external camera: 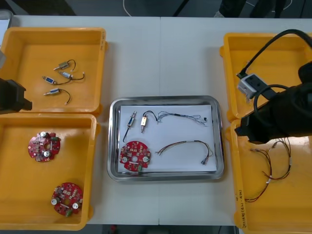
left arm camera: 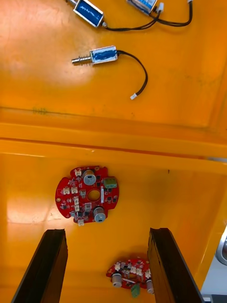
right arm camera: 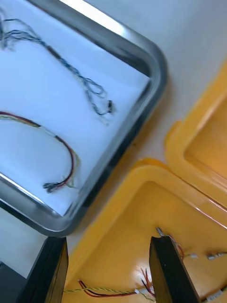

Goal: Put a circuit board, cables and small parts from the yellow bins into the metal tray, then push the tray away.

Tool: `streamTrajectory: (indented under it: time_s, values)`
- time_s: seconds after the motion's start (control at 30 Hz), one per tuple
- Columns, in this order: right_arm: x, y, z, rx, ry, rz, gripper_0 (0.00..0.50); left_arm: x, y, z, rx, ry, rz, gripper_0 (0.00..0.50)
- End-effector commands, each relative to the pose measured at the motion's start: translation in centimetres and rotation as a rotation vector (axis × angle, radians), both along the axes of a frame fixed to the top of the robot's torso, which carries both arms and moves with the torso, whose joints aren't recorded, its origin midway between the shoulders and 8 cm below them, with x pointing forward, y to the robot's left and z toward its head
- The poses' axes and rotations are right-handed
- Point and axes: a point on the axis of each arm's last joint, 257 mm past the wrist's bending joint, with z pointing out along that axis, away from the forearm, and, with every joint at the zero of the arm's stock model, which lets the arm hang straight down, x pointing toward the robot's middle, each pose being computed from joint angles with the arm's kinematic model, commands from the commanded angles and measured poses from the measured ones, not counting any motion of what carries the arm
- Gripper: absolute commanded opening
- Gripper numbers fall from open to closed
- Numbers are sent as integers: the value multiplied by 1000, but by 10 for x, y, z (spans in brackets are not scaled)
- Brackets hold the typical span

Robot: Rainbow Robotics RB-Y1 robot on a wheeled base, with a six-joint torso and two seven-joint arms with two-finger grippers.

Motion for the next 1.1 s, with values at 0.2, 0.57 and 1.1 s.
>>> streamTrajectory:
  time_s: [0.2,0.57,1.1]
  values:
    - [-28,74,3,-79,13,303,500,-28,25,-11,77,50,-47,500]
    - [-47,128,-14,-250,-30,616,500,-40,21,-17,98,62,-80,500]
    - [-67,161,-69,-495,-64,887,500,-39,24,-15,124,56,-107,500]
